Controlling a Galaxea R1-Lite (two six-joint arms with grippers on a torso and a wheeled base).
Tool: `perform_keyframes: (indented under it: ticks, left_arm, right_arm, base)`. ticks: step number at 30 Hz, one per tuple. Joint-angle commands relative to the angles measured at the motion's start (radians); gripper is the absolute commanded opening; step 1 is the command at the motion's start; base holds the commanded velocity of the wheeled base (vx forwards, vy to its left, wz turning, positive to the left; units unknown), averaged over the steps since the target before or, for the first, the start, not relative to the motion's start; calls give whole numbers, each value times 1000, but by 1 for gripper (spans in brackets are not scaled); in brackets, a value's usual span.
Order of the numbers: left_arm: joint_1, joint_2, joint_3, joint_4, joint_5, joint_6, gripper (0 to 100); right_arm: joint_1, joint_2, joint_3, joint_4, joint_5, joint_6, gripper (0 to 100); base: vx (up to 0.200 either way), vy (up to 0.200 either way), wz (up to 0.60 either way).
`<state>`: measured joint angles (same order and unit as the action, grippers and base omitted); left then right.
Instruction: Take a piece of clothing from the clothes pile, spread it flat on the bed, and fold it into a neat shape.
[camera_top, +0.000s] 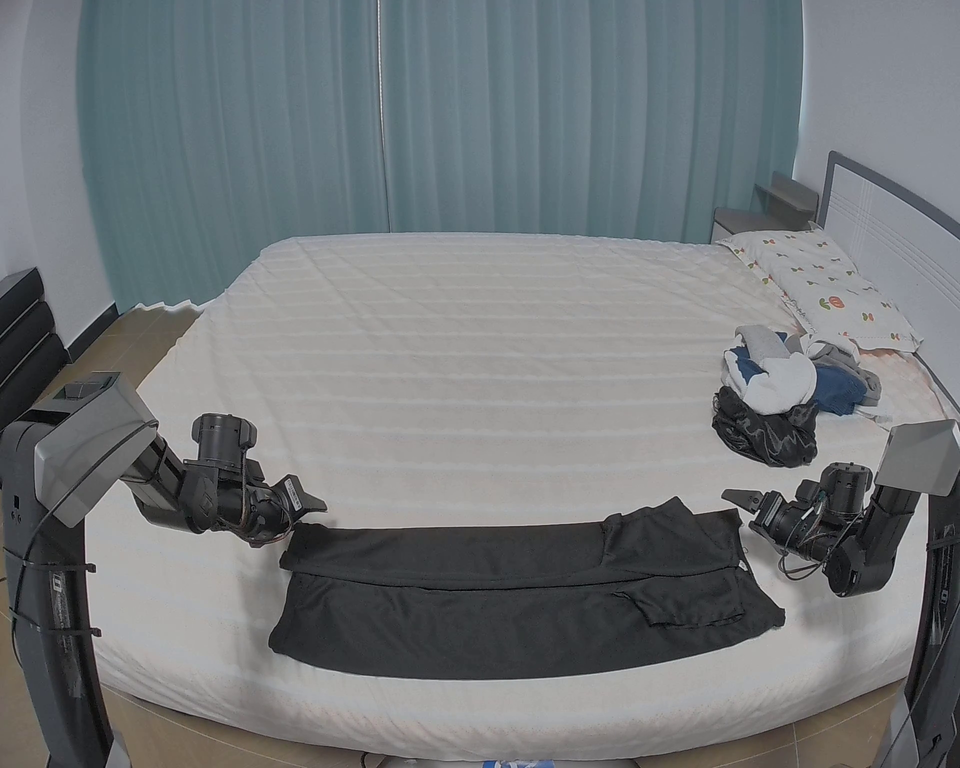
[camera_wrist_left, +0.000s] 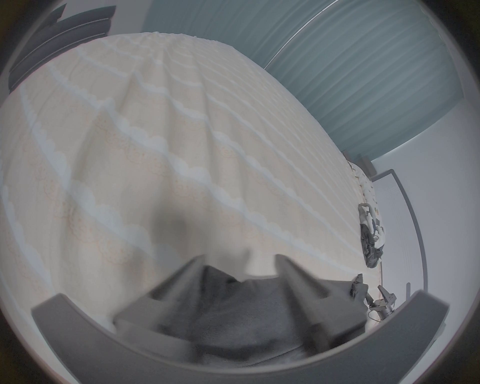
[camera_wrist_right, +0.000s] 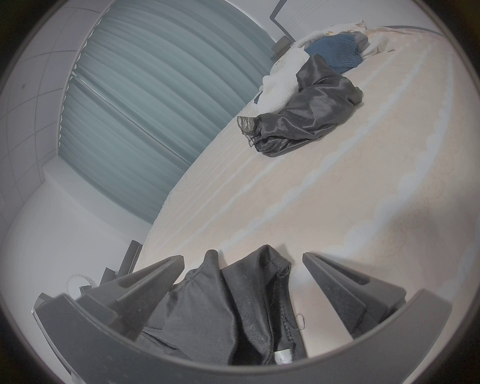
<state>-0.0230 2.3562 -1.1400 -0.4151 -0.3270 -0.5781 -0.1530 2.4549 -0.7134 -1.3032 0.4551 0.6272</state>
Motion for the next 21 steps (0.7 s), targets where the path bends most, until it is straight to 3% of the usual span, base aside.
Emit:
perform_keyframes:
  ticks: [1, 10, 11, 21]
  left_arm:
    - [2, 18, -4, -2, 9, -2, 0]
    - [9, 18, 5, -7, 14, -8, 0]
    - [9, 18, 5, -7, 16, -8, 0]
    - [15, 17, 0, -10, 42, -25, 0]
  right_arm:
    - [4, 19, -17, 1, 0, 0, 100]
    - [27, 62, -74, 4, -1, 2, 100]
    - [30, 65, -80, 4, -1, 2, 0]
    - [29, 82, -130, 15, -10, 3, 0]
  base:
    - [0, 0, 0]
    - [0, 0, 0]
    - [0, 0, 0]
    - [0, 0, 0]
